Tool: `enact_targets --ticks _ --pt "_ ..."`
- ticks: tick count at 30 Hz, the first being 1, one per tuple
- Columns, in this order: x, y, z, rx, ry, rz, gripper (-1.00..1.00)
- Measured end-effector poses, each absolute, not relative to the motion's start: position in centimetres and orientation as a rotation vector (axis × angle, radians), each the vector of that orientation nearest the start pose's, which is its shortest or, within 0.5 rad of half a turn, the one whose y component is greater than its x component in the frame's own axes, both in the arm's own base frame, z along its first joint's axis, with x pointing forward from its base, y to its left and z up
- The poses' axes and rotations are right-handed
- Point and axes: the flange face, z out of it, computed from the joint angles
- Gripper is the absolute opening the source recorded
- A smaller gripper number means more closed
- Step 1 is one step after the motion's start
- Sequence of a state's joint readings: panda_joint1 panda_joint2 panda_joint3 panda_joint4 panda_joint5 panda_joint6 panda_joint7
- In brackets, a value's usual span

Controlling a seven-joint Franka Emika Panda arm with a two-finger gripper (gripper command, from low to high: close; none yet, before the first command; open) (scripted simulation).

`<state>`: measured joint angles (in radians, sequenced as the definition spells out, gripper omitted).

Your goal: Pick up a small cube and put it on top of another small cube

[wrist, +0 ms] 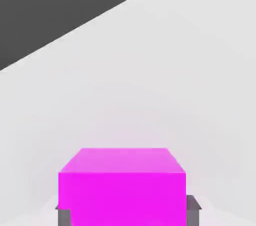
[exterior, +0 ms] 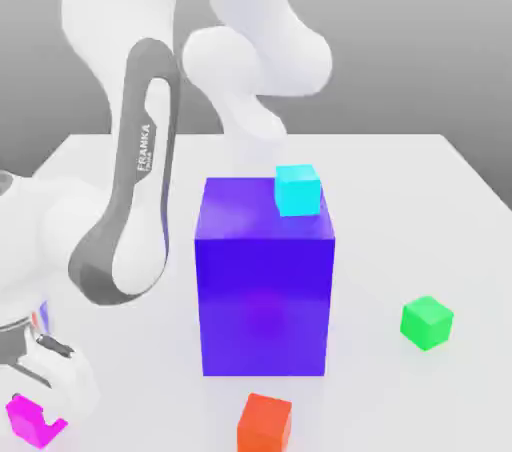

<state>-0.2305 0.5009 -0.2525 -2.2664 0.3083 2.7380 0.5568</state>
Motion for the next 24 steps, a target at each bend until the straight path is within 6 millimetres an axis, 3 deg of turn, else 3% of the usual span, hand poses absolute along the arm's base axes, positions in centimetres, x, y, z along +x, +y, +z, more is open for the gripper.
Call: enact_targets --ticks 3,4,9,14,18,22,24 --pt "45.8 -26.1 18.1 -2.507 1.893 0.000 -1.00" --pt "46.3 -24.4 18.9 -2.547 1.829 0.006 -1.00" --pt "48.0 -11.9 20.3 -2.816 1.316 0.036 -1.00" --pt "46.4 0.7 21.5 -3.010 0.726 0.049 -1.00" --pt "42.2 11.3 22.6 -3.096 0.153 0.047 -1.00" --pt "34.1 22.5 23.7 -3.066 -0.578 0.028 -1.00" --pt "30.6 25.4 23.0 -3.014 -0.867 0.010 -1.00"
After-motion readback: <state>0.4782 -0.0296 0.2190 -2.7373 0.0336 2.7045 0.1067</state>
